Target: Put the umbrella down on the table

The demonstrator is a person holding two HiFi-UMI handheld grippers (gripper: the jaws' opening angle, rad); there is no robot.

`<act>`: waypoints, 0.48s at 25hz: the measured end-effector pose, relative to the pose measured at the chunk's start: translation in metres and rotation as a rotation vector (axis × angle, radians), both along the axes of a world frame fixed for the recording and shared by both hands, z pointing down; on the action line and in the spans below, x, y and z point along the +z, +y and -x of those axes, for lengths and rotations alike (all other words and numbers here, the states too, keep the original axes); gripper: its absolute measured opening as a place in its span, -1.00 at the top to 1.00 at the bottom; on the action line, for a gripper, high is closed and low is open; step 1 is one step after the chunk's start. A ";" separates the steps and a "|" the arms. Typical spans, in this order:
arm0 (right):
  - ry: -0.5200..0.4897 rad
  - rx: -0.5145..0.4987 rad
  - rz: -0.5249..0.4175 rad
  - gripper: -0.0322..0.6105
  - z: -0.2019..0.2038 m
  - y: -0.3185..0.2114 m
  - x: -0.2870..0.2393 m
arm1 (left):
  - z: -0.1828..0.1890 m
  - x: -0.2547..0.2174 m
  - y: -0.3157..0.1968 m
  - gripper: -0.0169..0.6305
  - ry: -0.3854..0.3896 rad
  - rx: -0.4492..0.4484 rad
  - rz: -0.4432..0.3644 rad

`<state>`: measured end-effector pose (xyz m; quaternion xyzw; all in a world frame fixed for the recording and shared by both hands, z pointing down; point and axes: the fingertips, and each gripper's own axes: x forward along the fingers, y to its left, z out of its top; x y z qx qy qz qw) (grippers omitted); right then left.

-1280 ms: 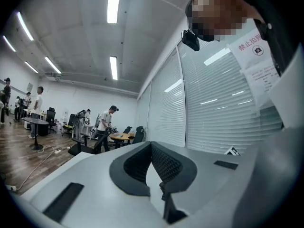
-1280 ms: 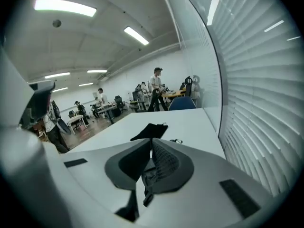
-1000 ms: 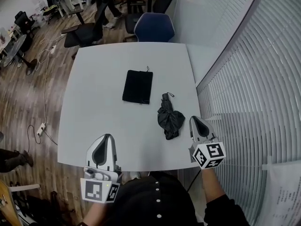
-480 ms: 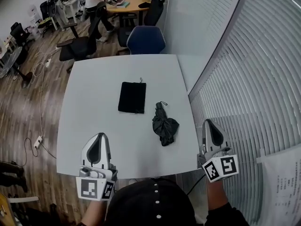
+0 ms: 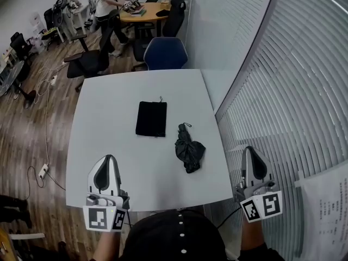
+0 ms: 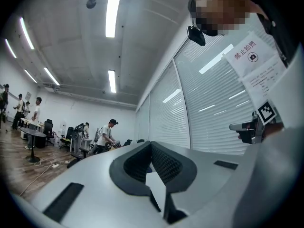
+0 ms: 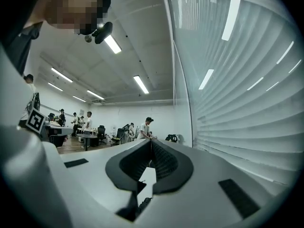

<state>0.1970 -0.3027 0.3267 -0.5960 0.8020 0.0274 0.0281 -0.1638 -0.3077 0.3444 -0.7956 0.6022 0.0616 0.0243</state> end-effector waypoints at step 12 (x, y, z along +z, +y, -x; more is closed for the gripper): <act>-0.033 0.010 -0.024 0.81 -0.004 0.006 0.002 | 0.017 -0.006 0.000 0.90 -0.011 -0.041 -0.008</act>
